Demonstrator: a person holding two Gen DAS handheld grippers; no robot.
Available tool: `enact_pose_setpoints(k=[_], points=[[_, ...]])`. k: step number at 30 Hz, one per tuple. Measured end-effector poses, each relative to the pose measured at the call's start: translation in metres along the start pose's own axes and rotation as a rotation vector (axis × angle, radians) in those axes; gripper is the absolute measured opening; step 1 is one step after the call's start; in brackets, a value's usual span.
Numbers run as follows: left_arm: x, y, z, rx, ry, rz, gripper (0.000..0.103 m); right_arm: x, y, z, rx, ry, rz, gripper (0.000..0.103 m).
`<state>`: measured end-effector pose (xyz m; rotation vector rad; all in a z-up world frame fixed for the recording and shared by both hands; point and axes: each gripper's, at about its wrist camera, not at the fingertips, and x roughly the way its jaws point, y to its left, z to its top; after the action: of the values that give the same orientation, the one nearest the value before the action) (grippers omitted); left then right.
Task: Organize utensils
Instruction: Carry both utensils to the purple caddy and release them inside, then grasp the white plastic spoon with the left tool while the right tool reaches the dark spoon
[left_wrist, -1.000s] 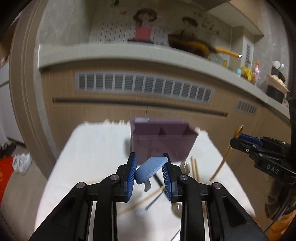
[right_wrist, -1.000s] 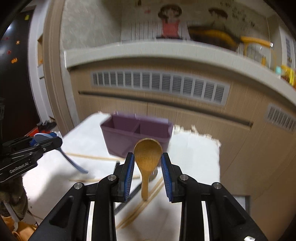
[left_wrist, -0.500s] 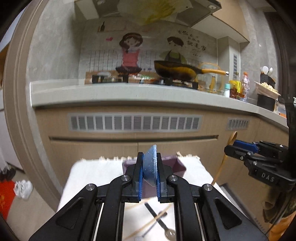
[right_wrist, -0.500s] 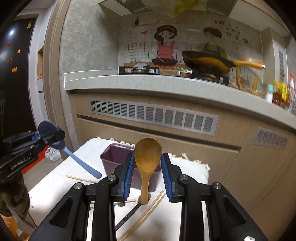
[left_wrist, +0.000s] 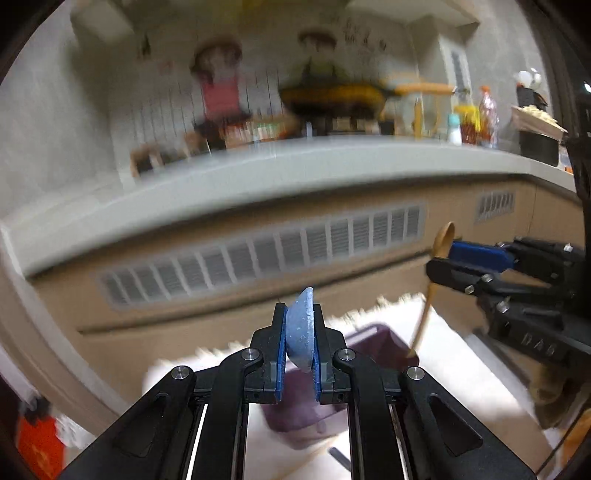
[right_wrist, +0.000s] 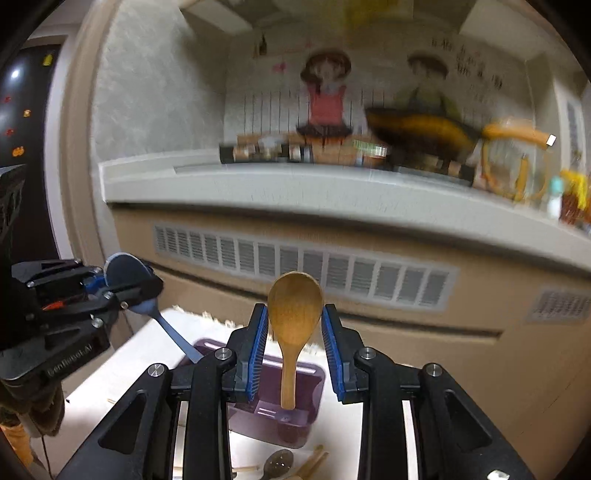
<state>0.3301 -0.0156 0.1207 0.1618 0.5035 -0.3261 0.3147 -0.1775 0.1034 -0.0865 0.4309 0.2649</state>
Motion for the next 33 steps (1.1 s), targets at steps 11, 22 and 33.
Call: enact_pose_setpoints(k=[11, 22, 33], points=[[0.085, 0.041, -0.059, -0.175, 0.127, -0.113, 0.065, 0.099, 0.004, -0.062, 0.014, 0.266, 0.028, 0.040], [0.007, 0.050, -0.144, -0.146, 0.125, -0.086, 0.073, 0.029, 0.027, -0.102, -0.096, 0.215, -0.036, 0.076], [-0.053, 0.013, -0.246, -0.099, 0.338, -0.227, 0.074, -0.004, 0.055, -0.203, -0.116, 0.434, 0.025, 0.076]])
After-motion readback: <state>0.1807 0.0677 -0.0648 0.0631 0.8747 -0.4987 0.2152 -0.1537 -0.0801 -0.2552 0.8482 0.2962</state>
